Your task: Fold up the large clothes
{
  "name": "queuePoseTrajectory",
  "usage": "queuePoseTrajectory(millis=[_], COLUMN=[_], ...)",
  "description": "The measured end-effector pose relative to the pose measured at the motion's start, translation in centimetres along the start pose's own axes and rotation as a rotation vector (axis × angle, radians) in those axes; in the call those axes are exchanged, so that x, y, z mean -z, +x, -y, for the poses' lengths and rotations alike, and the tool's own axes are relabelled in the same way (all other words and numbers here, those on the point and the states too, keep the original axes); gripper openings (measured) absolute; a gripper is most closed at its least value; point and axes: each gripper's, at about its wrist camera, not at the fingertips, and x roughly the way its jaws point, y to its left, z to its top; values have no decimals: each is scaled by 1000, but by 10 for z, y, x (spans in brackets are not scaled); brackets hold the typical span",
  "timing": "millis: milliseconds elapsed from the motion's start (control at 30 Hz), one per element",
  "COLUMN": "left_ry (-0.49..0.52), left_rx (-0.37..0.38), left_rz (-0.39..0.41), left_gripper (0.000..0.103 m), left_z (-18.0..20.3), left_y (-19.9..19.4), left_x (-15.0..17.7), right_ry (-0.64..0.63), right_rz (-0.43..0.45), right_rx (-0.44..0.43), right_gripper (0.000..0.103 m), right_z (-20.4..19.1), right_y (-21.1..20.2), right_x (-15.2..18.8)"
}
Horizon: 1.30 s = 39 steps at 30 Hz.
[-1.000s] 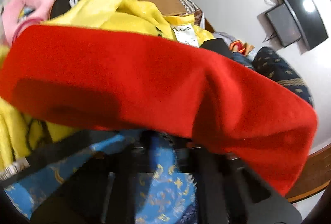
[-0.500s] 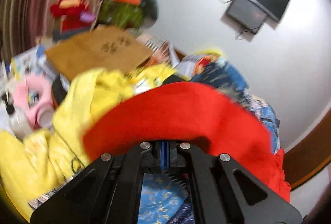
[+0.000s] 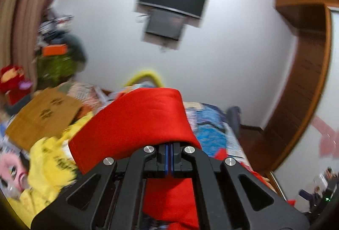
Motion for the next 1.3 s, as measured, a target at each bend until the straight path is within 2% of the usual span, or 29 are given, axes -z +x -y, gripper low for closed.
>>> queuePoseTrajectory(millis=[200,333,400,500,600,800,867,900,967,1000,1033,1133,1233,1300], left_ry=[163,266,284,290,301,428,456,466,481,493,505,531,513,495], left_rx=[139,197,208,228,257,285,292,292,289,296,300,298,302,293], left_rz=[-89,-195,-262,-372,-530,-804,-880,-911,-937,-934,-923,-886,-853,-803], left_gripper=[0,0,0,0,0,2,5,12,28,38,44,47,47,54], left_z=[109,170,192,213,226,244,241,239,235,234,233,224,210,195], left_y=[31,62,79,104,133,159,162,161,156,150,145,126,105,95], left_x=[11,44,67,100,142,227,244,250,257,258,257,249,224,206], right_ry=[32,50,58,60,60,62,61,59,55,54,54,52,41,28], right_rz=[5,-6,-17,-45,-72,-123,-132,-137,-143,-144,-143,-137,-131,-123], right_rx=[1,8,11,24,35,45,46,48,52,54,55,53,54,51], right_gripper=[103,103,103,103,103,103,103,103,103,103,103,103,103,103], right_z=[16,27,32,38,44,51,52,53,53,53,53,52,49,44], right_y=[5,8,14,21,29,39,40,40,40,38,36,32,28,26], right_x=[0,6,10,18,24,35,38,39,41,42,42,40,37,35])
